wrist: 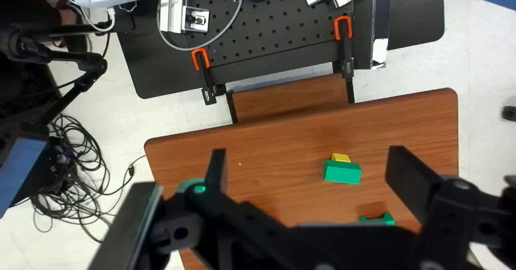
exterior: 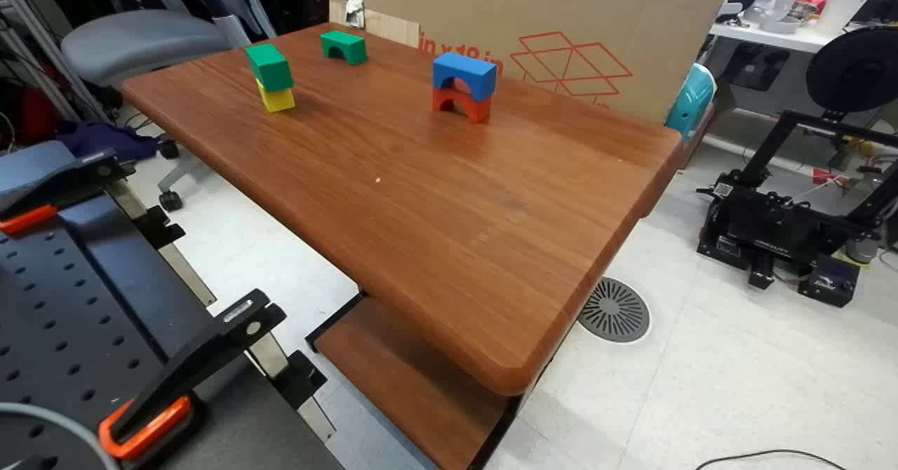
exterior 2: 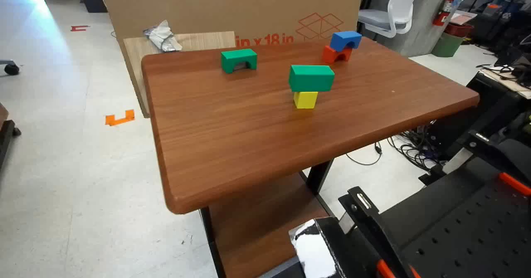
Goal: Put the green block on the table
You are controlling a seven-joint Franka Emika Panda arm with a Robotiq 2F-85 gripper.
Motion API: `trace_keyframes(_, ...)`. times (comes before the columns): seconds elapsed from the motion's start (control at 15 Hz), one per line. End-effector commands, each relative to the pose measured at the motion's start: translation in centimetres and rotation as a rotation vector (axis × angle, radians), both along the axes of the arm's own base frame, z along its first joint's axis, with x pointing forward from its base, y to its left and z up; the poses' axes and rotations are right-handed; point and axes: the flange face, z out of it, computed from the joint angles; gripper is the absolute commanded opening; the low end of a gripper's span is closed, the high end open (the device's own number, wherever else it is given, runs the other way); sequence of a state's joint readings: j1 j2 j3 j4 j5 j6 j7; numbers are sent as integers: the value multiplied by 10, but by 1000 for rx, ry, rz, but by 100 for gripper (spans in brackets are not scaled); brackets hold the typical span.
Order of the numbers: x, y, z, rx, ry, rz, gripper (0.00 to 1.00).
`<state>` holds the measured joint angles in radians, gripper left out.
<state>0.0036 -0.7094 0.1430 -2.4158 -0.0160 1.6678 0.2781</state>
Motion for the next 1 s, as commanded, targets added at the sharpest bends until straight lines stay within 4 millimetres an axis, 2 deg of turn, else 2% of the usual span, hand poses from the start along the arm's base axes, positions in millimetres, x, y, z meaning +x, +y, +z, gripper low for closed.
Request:
trace_keyframes(0.0, 0, 0, 1, 0, -1, 0, 100)
trace_keyframes(0.73, 0, 0, 2, 0, -2, 0, 100)
trace_keyframes(0.93, 8, 9, -16, -27, -4, -3, 100)
